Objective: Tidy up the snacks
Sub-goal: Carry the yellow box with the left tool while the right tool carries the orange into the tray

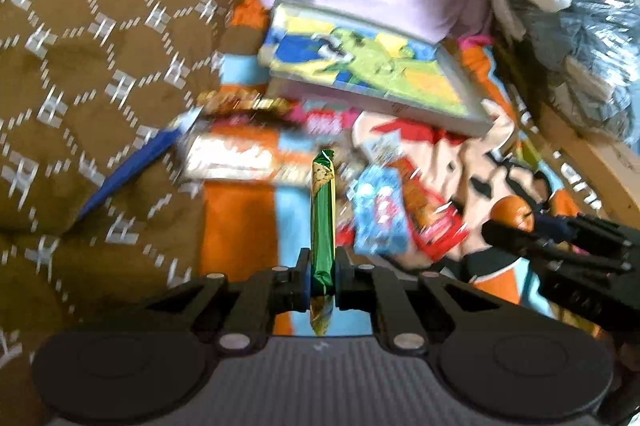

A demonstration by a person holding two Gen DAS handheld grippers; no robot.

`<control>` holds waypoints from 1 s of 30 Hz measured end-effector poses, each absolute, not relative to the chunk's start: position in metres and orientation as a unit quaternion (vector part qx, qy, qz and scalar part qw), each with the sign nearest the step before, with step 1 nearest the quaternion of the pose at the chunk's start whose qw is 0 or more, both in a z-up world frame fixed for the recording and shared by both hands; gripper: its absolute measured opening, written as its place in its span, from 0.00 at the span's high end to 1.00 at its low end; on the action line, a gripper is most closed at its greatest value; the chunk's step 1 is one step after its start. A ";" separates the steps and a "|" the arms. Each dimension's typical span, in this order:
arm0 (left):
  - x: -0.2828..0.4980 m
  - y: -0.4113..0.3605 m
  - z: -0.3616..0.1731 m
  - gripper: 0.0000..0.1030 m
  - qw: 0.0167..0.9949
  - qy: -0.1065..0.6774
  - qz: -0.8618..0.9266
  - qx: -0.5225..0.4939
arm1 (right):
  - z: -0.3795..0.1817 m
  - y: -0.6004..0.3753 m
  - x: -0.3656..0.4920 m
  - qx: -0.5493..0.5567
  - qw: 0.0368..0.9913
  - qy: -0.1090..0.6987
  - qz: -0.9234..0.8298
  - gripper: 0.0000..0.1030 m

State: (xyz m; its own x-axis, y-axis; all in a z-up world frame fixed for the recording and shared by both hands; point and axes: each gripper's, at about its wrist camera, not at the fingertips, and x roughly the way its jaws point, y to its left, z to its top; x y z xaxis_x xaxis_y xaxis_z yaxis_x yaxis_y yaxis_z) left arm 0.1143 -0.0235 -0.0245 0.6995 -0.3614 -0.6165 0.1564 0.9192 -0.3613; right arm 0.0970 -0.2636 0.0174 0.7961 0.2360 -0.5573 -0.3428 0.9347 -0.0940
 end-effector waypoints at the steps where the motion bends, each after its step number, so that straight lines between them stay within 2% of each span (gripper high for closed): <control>1: 0.117 -0.026 -0.018 0.89 0.912 0.354 -0.145 -0.145 | 0.023 -0.266 0.100 -0.096 0.943 0.279 0.151 0.64; 8: 0.155 -0.042 0.026 0.89 0.931 0.301 -0.149 -0.147 | 0.051 -0.282 0.131 -0.101 0.951 0.248 0.158 0.64; 13: 0.188 -0.046 0.046 0.89 0.944 0.273 -0.149 -0.108 | 0.050 -0.303 0.160 -0.107 0.956 0.230 0.146 0.64; 30: 0.333 -0.083 -0.001 0.89 0.933 0.274 -0.150 -0.182 | 0.002 -0.312 0.273 -0.115 0.976 0.163 0.091 0.64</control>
